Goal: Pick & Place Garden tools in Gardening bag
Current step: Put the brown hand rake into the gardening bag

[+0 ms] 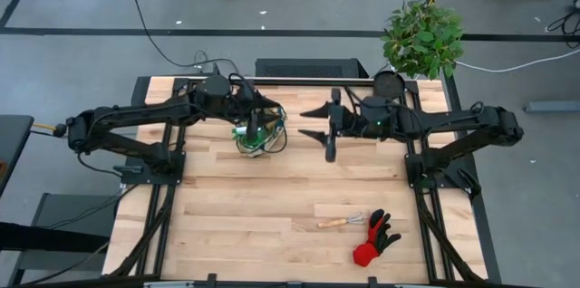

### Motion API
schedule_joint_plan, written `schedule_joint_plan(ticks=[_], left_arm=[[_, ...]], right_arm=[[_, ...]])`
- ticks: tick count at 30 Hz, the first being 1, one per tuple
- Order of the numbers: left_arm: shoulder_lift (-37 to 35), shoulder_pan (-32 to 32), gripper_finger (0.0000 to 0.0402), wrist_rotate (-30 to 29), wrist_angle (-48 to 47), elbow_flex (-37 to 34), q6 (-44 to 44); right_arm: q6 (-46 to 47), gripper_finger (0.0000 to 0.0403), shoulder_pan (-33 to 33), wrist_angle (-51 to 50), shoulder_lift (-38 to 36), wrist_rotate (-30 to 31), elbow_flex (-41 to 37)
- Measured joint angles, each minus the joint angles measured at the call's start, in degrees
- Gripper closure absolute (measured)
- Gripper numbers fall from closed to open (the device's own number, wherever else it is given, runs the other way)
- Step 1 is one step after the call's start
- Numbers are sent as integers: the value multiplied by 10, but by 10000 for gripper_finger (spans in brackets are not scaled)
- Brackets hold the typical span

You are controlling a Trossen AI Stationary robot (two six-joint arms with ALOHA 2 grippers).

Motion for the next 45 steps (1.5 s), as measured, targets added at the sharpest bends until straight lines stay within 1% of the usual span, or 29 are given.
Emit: schedule_joint_plan(ticks=[4,9,12,18,24,28,33,37,39,41,45], left_arm=[[0,-13,224,0,-16,32,3],[1,-22,225,-1,-23,49,7],[0,-22,225,-1,-21,54,6],[-3,-24,225,-1,-25,54,-21],[-26,-32,225,0,-52,54,-24],[-44,-40,225,-15,-92,53,-25],[-69,-56,225,-39,-95,28,-29],[-88,-68,225,-53,-99,7,-32],[-89,-75,225,-59,-98,2,-34],[-92,-79,225,-61,-104,1,-33],[-93,-83,225,-62,-104,1,-33]], right_arm=[[2,202,25,-34,0,0,0],[28,202,46,-70,0,0,0],[28,202,54,-92,0,0,0],[45,202,66,-124,0,-1,0],[62,202,85,-178,2,-30,0],[74,202,94,-199,2,-30,0],[77,202,107,-231,3,-29,0],[77,202,121,-267,11,-31,0],[77,202,127,-282,20,-43,0],[81,202,133,-298,31,-58,0],[88,202,144,-313,53,-66,0]])
